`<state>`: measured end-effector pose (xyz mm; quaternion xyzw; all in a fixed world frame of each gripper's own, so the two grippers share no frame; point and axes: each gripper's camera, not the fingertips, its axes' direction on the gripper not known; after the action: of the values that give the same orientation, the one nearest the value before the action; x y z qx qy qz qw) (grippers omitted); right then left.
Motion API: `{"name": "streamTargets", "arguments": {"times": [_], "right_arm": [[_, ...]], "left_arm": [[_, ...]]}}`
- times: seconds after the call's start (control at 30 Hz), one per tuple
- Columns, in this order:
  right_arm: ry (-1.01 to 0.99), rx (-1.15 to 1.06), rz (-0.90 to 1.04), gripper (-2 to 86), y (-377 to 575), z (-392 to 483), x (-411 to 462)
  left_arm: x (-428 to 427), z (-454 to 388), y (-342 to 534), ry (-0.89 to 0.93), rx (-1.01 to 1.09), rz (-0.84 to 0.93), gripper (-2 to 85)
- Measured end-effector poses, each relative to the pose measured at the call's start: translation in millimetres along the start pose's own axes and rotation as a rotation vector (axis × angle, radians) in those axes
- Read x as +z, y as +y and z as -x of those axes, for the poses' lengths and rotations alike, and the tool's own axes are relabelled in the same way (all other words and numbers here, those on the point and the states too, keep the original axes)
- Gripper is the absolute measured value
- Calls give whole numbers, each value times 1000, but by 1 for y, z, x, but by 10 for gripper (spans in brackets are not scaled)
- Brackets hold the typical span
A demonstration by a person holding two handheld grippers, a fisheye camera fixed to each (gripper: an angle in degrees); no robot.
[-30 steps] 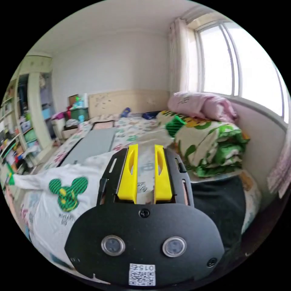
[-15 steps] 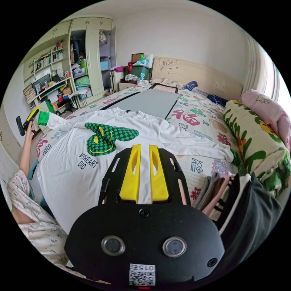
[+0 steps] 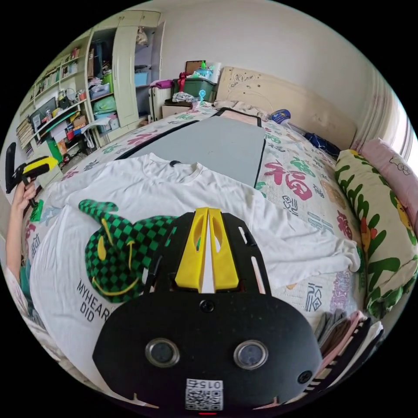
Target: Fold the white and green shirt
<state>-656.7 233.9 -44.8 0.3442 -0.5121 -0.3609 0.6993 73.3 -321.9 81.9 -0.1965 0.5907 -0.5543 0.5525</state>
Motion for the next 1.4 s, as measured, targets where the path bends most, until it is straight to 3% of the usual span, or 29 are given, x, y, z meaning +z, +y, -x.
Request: {"name": "streamTargets", "arguments": {"times": [0.1, 0.3, 0.37, 0.6, 0.83, 0.93, 1.03, 1.13, 1.27, 1.4], "right_arm": [[60, 7, 38, -10, -38, 14, 45], [210, -43, 132, -10, -102, 36, 125], [233, -42, 217, -10, -121, 37, 152], [378, -45, 245, -9, -178, 37, 166], [415, -26, 257, -7, -204, 23, 111], [352, 40, 233, -9, -197, 2, 40], [286, 61, 48, -10, -161, -26, -110], [167, 14, -94, -9, -91, -48, -293], [-9, -91, -175, -4, 77, -33, -550], [-179, -125, -270, 23, 281, -7, -768]], "left_arm": [[101, -13, -43, -90, 4, 146, -1], [219, -9, -62, -272, 13, 299, -3], [232, -9, -66, -324, 30, 290, -3], [282, -11, -88, -534, 153, 335, -4], [256, 13, -84, -522, 135, 280, -1], [202, 23, -77, -549, 138, 266, 6], [102, 34, -62, -573, 137, 198, 15], [-47, 29, -12, -414, 125, 39, 25], [-265, -3, 133, -144, 147, -119, 59], [-421, -32, 311, -185, 5, -228, 103]]}}
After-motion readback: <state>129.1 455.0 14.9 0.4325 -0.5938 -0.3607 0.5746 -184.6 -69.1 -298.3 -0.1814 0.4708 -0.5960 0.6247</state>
